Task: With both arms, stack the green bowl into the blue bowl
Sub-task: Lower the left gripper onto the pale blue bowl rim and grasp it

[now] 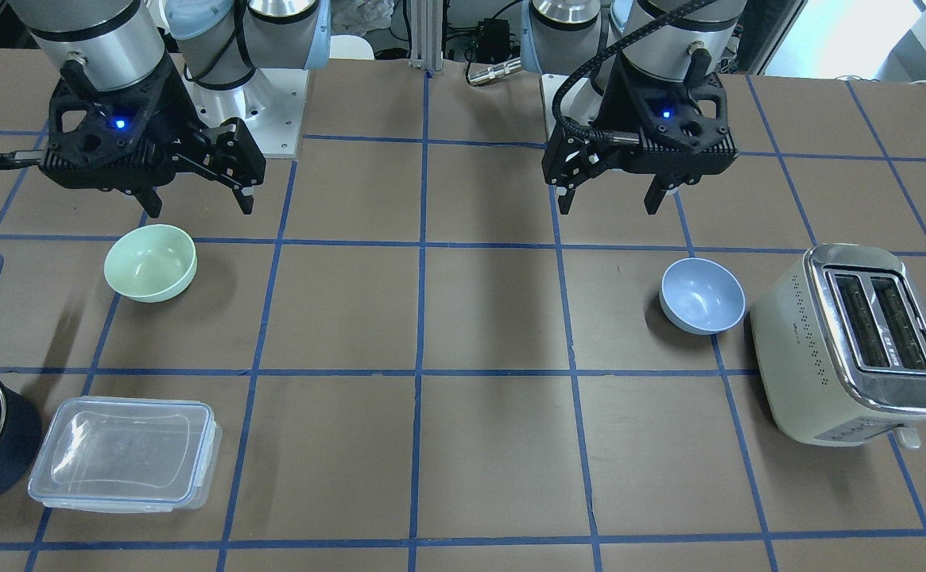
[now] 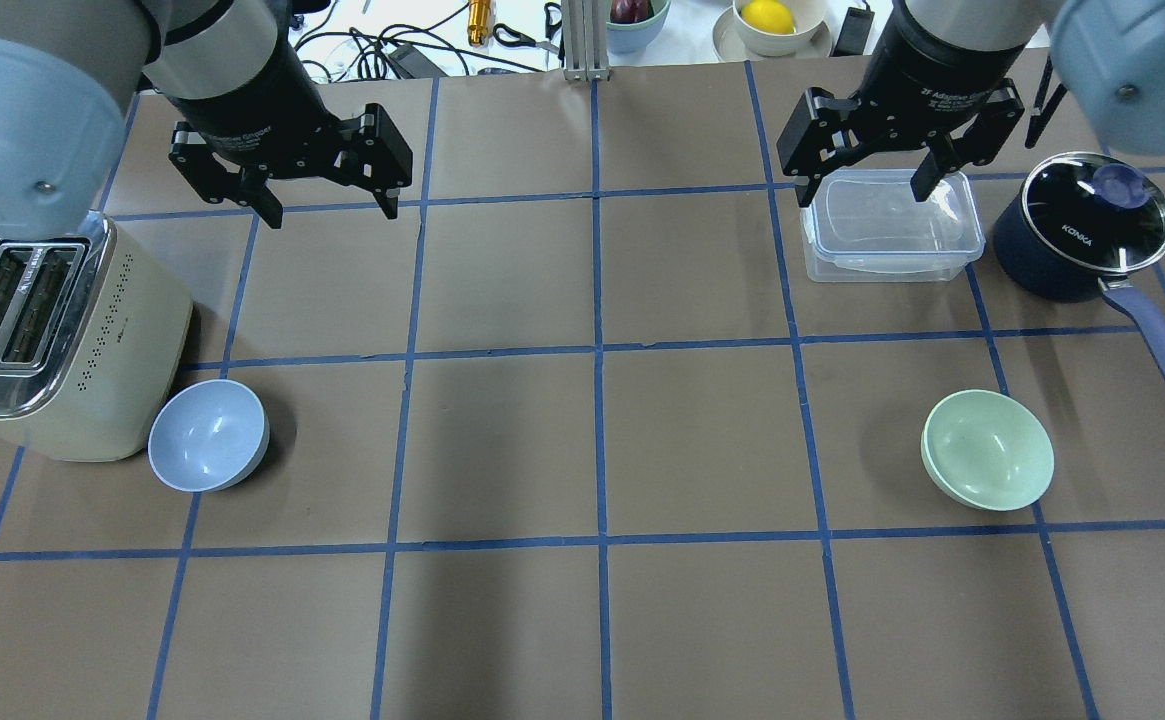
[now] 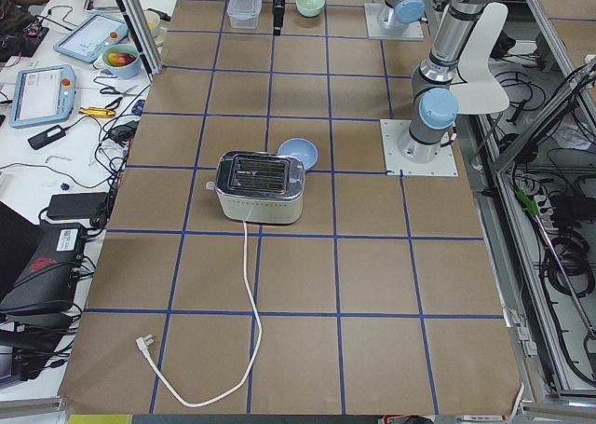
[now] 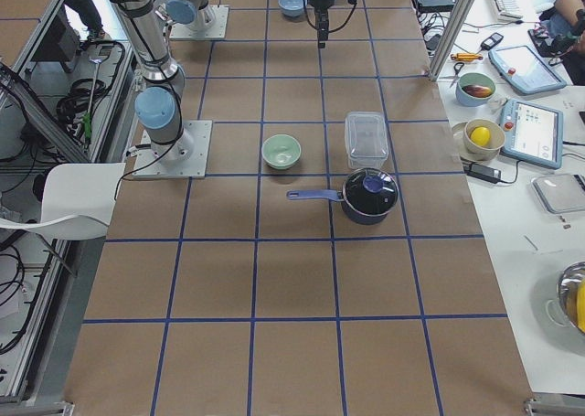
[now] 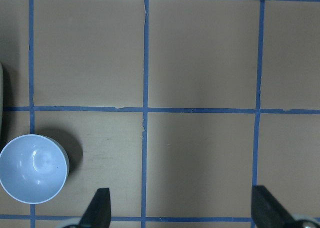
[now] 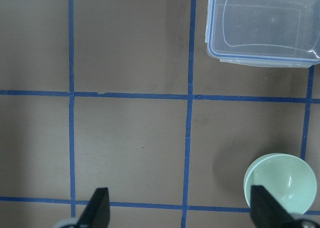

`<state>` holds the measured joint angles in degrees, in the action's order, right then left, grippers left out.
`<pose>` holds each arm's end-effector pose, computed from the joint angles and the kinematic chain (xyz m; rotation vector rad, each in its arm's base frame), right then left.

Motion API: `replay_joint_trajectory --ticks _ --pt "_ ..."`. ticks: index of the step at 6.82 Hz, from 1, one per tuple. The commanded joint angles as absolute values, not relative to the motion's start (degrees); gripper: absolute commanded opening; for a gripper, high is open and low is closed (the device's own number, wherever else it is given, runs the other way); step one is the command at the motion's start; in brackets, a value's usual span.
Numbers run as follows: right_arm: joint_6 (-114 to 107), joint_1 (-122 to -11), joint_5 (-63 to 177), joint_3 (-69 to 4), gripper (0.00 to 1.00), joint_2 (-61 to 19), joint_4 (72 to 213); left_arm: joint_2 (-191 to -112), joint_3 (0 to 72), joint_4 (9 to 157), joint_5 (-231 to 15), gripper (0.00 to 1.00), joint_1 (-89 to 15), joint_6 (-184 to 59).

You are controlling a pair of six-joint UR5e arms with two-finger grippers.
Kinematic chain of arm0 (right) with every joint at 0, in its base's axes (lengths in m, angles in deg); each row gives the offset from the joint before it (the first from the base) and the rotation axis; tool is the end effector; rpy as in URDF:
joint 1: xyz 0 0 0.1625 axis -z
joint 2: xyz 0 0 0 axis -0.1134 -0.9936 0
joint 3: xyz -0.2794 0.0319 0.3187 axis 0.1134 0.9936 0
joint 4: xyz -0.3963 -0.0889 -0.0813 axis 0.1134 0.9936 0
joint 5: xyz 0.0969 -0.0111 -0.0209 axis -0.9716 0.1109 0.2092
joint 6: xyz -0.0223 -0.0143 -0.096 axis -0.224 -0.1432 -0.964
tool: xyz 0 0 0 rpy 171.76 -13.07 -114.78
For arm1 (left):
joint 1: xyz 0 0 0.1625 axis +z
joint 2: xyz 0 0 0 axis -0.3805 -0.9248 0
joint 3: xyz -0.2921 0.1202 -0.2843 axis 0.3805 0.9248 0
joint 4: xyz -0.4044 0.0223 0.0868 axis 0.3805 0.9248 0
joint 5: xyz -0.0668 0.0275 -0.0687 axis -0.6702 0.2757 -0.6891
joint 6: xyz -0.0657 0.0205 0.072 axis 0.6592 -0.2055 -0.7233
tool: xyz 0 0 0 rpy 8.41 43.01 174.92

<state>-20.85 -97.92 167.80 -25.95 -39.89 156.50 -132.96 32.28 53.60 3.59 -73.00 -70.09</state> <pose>0.1501 -0.5038 0.5059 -0.0562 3.0955 -0.0674 -0.1798 -0.4921 0.5099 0.0541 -3.1313 0.1285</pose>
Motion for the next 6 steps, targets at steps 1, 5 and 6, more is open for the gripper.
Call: replay_joint_trajectory --ticks 1,5,6 --pt "-20.85 -97.92 167.8 -25.95 1.0 -39.93 156.49 -133.74 32.41 54.24 3.4 1.0 -73.0 -69.96" --pt "-21.03 -97.57 167.89 -25.95 1.0 -39.85 155.96 -131.37 52.28 47.19 5.16 1.0 -62.23 -77.5" --pt "-21.12 -97.39 167.89 -25.95 1.0 -39.85 155.96 -131.37 57.76 39.98 5.33 1.0 -59.49 -80.12"
